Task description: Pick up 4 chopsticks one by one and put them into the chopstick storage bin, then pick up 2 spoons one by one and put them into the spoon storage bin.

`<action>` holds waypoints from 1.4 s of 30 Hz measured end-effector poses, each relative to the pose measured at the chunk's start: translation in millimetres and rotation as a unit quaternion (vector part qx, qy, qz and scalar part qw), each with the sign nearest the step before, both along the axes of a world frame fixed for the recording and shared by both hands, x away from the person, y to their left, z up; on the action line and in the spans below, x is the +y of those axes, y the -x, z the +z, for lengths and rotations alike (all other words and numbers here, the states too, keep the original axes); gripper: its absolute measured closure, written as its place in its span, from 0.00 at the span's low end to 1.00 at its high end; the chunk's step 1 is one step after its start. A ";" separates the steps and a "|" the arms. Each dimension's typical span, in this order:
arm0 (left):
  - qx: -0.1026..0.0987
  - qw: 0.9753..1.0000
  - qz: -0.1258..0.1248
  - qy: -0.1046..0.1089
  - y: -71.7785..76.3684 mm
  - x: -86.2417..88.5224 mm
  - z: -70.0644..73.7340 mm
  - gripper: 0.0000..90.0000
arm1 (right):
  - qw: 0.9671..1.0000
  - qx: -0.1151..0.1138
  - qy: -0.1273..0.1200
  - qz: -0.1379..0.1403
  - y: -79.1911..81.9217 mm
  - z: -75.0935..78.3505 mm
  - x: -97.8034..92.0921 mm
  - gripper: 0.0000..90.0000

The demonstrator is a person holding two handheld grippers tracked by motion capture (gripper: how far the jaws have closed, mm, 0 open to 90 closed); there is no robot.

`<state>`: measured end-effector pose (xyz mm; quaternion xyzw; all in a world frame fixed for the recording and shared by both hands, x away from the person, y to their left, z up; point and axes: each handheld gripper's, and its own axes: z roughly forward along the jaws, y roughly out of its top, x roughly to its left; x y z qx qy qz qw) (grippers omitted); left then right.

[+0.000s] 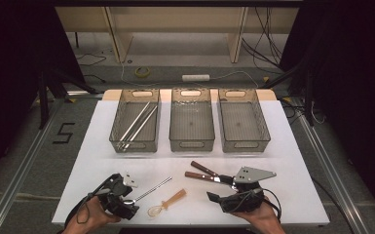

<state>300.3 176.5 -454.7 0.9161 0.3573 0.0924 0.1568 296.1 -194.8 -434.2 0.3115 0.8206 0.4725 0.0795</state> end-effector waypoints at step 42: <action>0.034 0.999 -0.040 -0.013 0.1 0.1 -10.8 0.55 | 1.000 0.000 0.003 0.003 0.9 0.7 3.8 0.34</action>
